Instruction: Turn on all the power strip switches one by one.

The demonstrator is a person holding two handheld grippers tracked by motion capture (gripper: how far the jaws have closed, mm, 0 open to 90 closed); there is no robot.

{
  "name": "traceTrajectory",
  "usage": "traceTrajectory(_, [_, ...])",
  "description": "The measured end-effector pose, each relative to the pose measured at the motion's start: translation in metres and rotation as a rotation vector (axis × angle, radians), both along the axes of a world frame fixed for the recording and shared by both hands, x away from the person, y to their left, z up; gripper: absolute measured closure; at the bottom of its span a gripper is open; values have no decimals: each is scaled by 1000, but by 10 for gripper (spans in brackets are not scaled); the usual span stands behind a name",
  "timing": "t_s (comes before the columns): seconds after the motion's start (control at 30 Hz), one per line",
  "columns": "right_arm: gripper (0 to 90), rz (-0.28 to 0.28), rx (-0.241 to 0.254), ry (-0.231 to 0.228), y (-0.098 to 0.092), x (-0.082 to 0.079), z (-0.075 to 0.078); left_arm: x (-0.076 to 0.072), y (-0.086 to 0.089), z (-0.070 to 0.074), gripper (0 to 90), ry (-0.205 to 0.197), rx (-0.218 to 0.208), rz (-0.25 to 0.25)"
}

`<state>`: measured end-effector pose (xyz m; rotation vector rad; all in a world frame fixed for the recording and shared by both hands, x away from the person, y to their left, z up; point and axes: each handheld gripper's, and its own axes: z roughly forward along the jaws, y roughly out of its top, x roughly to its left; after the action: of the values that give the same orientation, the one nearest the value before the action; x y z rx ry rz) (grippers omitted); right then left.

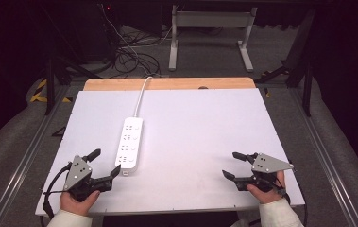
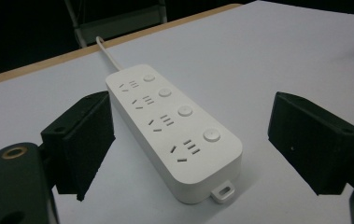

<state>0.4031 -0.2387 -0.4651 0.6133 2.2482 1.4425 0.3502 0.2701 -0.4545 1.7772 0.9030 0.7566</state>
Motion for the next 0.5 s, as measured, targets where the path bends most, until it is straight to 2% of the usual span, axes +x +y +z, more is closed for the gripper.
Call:
traceTrajectory(0.13, [277, 1, -3, 0, 1, -1, 0, -4, -1, 2, 201, -22, 8, 34])
traceTrajectory(0.37, [272, -8, -5, -21, 2, -3, 1, -5, -2, 6, 231, -21, 21, 20])
traceTrajectory(0.43, [270, -15, -3, -26, 2, -3, 2, -5, -1, 9, 252, -1, 10, 3])
traceTrajectory(0.5, [271, -14, -4, -25, 3, -3, 2, -6, 0, 10, 351, 55, -27, 3])
